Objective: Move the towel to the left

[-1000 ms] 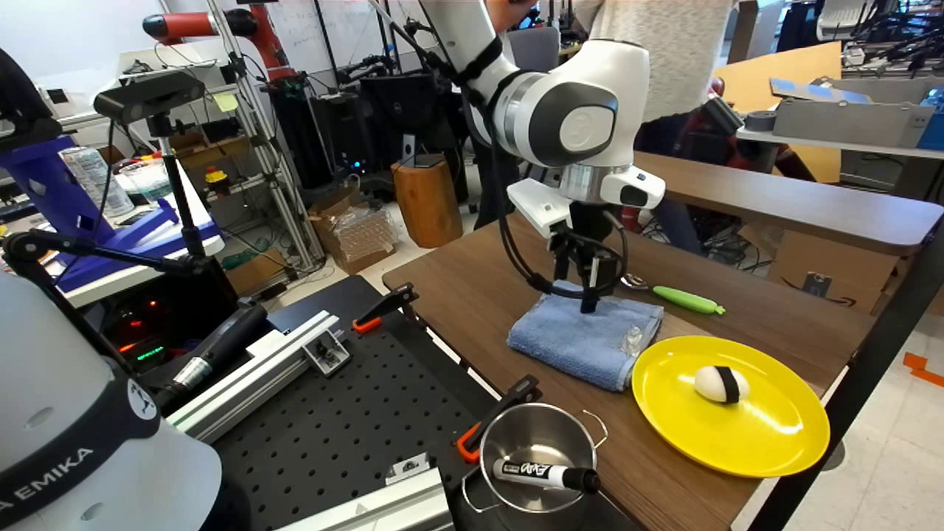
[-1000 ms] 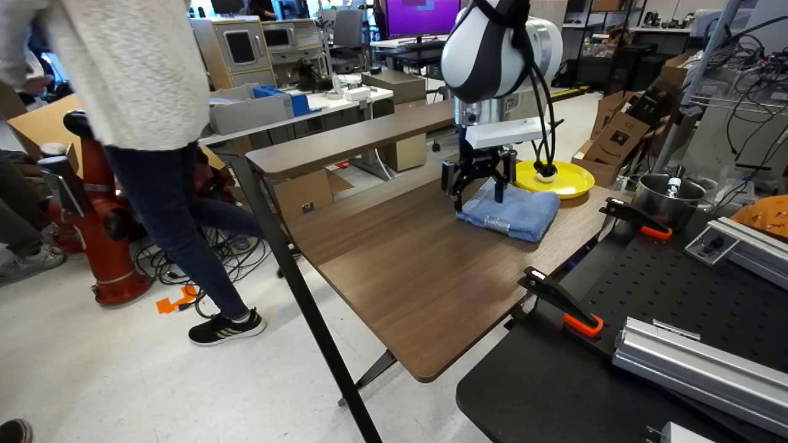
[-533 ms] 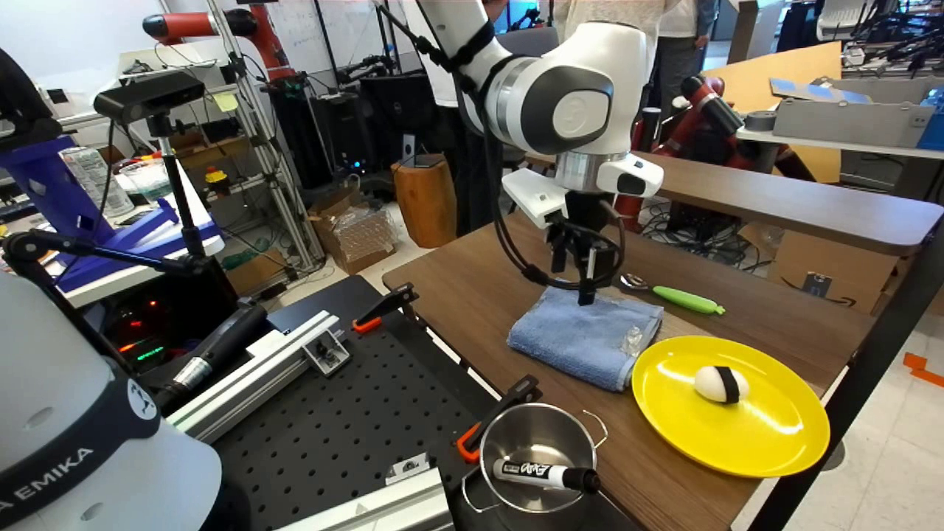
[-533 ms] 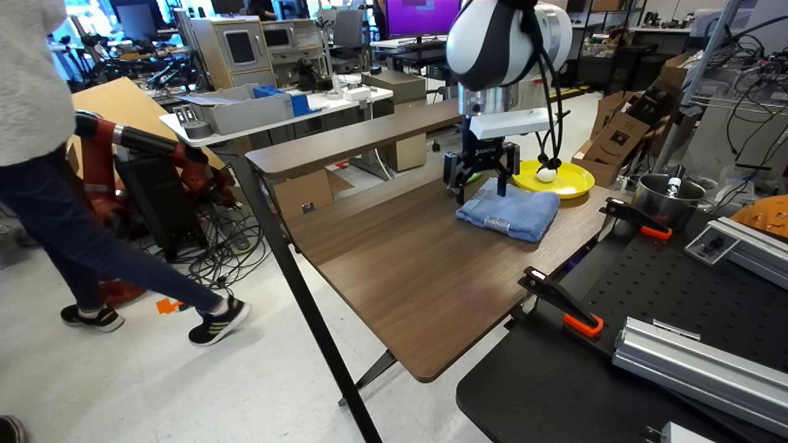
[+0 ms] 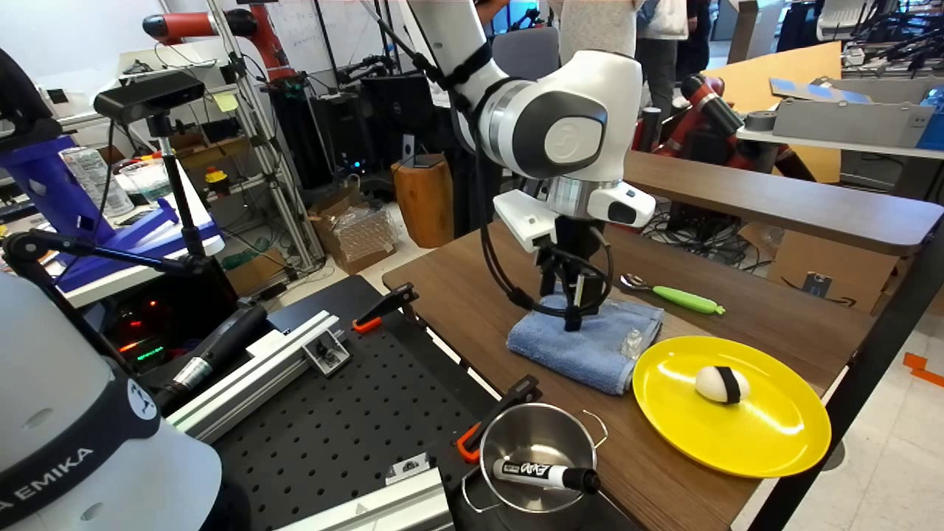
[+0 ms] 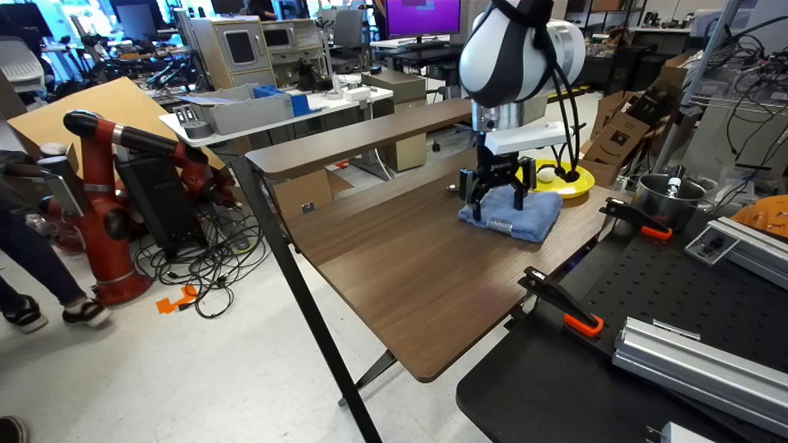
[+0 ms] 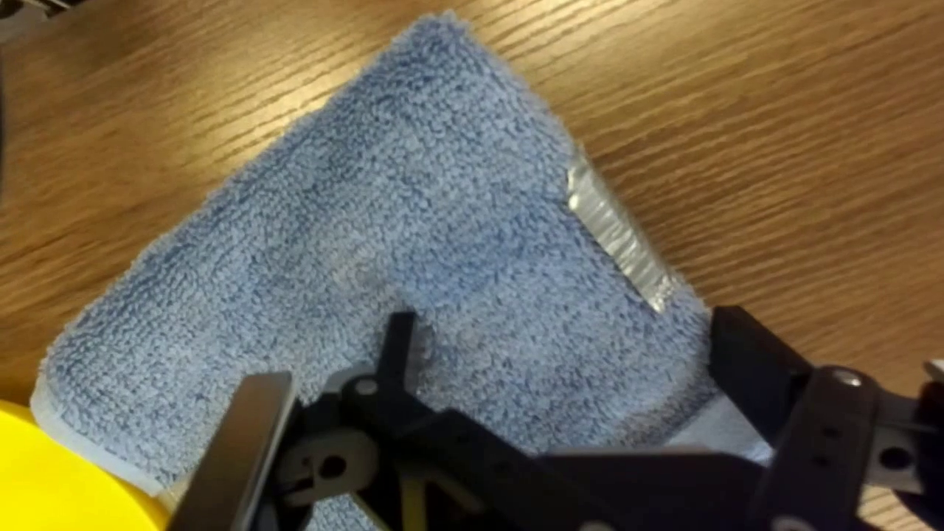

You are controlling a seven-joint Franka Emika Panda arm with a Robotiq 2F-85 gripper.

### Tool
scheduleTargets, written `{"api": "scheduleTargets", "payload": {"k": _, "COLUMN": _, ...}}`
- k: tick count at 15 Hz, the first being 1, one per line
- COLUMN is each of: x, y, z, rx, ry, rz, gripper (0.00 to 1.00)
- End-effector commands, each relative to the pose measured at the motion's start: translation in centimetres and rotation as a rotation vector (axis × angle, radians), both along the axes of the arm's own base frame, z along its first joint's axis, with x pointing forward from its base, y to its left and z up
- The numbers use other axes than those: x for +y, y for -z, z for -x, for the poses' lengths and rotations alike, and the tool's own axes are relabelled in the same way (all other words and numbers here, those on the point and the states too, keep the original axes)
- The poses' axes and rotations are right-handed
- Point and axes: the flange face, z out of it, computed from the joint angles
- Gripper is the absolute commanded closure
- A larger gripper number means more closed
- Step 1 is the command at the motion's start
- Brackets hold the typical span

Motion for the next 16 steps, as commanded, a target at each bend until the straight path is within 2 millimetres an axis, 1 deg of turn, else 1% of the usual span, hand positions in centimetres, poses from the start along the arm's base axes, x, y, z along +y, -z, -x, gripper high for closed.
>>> {"api": "scheduleTargets", "payload": {"k": 1, "x": 0.4, "y": 0.0, "z": -1.0, "rx": -0.006, "ry": -0.023, "rz": 0.007, "gripper": 0.00}}
{"api": "scheduleTargets", "payload": {"k": 4, "x": 1.0, "y": 0.2, "z": -1.9, "rx": -0.009, "ry": -0.040, "rz": 0.013, "gripper": 0.00}}
{"api": "scheduleTargets", "payload": {"k": 8, "x": 1.2, "y": 1.4, "z": -2.9, "rx": 0.001, "ry": -0.051, "rz": 0.012, "gripper": 0.00}}
{"api": "scheduleTargets", "payload": {"k": 10, "x": 1.5, "y": 1.7, "z": -3.4, "rx": -0.001, "ry": -0.059, "rz": 0.010, "gripper": 0.00}}
{"api": "scheduleTargets", "payload": {"k": 13, "x": 2.6, "y": 1.1, "z": -4.4, "rx": -0.015, "ry": -0.090, "rz": 0.019, "gripper": 0.00}}
{"api": "scheduleTargets", "payload": {"k": 16, "x": 4.6, "y": 0.4, "z": -5.7, "rx": -0.022, "ry": -0.150, "rz": 0.036, "gripper": 0.00}}
